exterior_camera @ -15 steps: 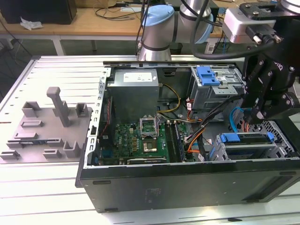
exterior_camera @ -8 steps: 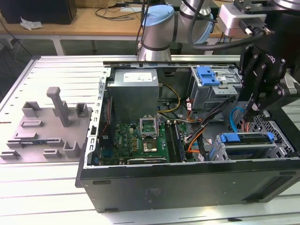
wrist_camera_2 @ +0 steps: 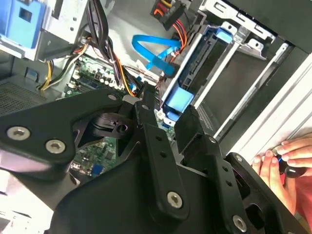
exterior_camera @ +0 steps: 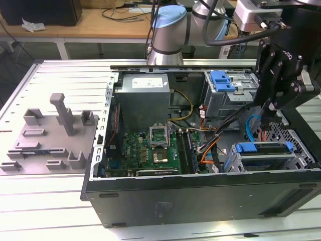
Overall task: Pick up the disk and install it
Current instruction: 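Insert the first disk wire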
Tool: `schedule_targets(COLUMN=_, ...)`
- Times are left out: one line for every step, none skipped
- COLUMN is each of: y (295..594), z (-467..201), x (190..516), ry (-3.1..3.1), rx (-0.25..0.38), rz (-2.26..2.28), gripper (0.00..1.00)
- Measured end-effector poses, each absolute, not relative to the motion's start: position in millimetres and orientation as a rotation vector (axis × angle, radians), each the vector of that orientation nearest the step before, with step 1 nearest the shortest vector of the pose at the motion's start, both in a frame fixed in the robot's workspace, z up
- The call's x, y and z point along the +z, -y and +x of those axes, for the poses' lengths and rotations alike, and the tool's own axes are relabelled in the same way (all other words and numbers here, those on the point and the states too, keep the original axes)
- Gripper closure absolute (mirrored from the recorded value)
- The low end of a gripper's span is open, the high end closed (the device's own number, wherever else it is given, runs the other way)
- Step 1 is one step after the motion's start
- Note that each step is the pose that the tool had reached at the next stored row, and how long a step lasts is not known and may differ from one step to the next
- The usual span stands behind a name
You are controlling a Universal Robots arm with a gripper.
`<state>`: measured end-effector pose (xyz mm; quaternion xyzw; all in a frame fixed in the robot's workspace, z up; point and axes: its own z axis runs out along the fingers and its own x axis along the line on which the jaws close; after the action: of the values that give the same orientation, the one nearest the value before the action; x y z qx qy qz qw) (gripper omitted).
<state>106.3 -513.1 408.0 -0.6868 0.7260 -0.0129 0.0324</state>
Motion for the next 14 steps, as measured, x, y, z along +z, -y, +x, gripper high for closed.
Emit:
schedule_targets(y=512.5, z=107.7, x=408.0, ry=-2.24, rx=-0.04, rz=-2.109, gripper=0.56)
schedule_targets(y=511.9, z=110.0, x=407.8, ry=-2.248, rx=-0.04, rz=-2.101, gripper=0.56)
schedule_targets(y=511.5, z=111.4, x=407.7, ry=-2.253, rx=-0.041, rz=-2.095, gripper=0.56)
schedule_targets(y=511.0, z=112.9, x=407.6, ry=-2.259, rx=-0.041, rz=-2.089, gripper=0.56)
schedule_targets(y=510.5, z=114.8, x=407.5, ry=-2.266, rx=-0.042, rz=-2.081, gripper=0.56)
schedule_targets(y=510.1, z=116.2, x=407.4, ry=-2.272, rx=-0.042, rz=-2.075, gripper=0.56)
schedule_targets(y=509.6, z=118.0, x=407.2, ry=-2.28, rx=-0.042, rz=-2.067, gripper=0.56)
schedule_targets(y=509.2, z=119.1, x=407.1, ry=-2.285, rx=-0.043, rz=-2.061, gripper=0.56)
schedule_targets(y=508.6, z=120.8, x=406.9, ry=-2.293, rx=-0.043, rz=-2.053, gripper=0.56)
schedule_targets(y=507.9, z=123.0, x=406.6, ry=-2.304, rx=-0.044, rz=-2.04, gripper=0.56)
schedule_targets(y=507.4, z=124.3, x=406.4, ry=-2.312, rx=-0.044, rz=-2.032, gripper=0.56)
schedule_targets(y=507.0, z=125.3, x=406.3, ry=-2.318, rx=-0.044, rz=-2.025, gripper=0.56)
schedule_targets(y=506.5, z=126.7, x=406.1, ry=-2.327, rx=-0.044, rz=-2.015, gripper=0.56)
schedule_targets(y=506.1, z=127.9, x=406.0, ry=-2.334, rx=-0.045, rz=-2.007, gripper=0.56)
